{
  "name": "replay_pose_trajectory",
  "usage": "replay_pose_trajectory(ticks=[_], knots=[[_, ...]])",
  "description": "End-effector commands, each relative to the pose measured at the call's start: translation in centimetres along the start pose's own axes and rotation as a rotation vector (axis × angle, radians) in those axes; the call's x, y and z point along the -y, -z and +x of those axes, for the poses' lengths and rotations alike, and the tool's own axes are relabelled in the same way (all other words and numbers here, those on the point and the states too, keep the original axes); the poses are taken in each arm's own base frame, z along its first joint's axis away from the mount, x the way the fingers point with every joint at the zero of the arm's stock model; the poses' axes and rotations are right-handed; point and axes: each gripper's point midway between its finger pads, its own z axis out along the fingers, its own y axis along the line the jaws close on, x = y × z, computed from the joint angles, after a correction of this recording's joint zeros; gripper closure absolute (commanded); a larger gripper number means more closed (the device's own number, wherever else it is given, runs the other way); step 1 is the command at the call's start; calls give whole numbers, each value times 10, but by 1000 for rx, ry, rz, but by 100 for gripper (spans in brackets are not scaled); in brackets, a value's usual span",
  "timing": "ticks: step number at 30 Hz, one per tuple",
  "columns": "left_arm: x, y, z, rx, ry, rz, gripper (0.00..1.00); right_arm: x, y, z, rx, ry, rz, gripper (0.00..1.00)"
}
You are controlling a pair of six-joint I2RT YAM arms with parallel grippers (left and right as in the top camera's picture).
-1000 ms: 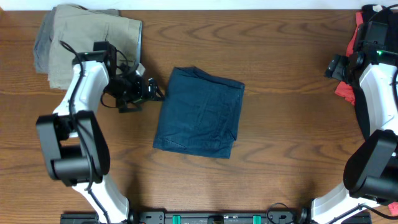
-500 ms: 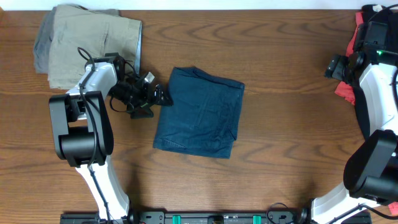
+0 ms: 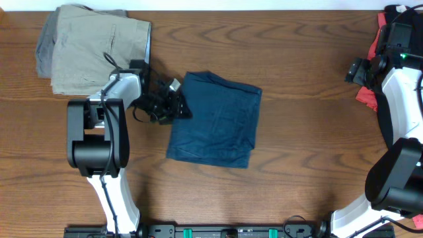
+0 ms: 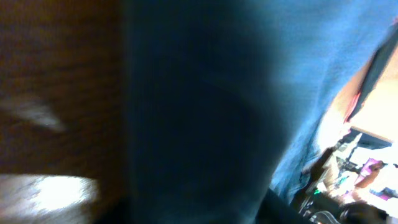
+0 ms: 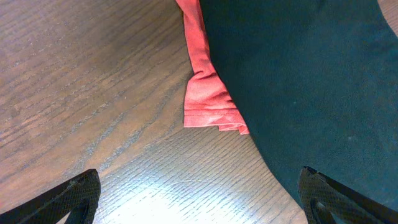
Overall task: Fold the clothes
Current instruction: 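Grasp the folded shorts' left edge with the left gripper and drag toward khaki stack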
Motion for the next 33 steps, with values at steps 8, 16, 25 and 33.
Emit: replay_pose_trajectory(ticks=[8, 16, 25, 33], knots=[[-37, 1, 8, -75, 108, -252, 94, 1, 5, -7, 21, -2, 8, 1], [-16, 64, -57, 89, 4, -416, 94, 1, 5, -7, 22, -3, 9, 1], [4, 151, -135, 400, -130, -675, 94, 1, 5, -7, 22, -2, 8, 1], [5, 209, -166, 580, -156, -840, 94, 1, 5, -7, 22, -3, 8, 1]])
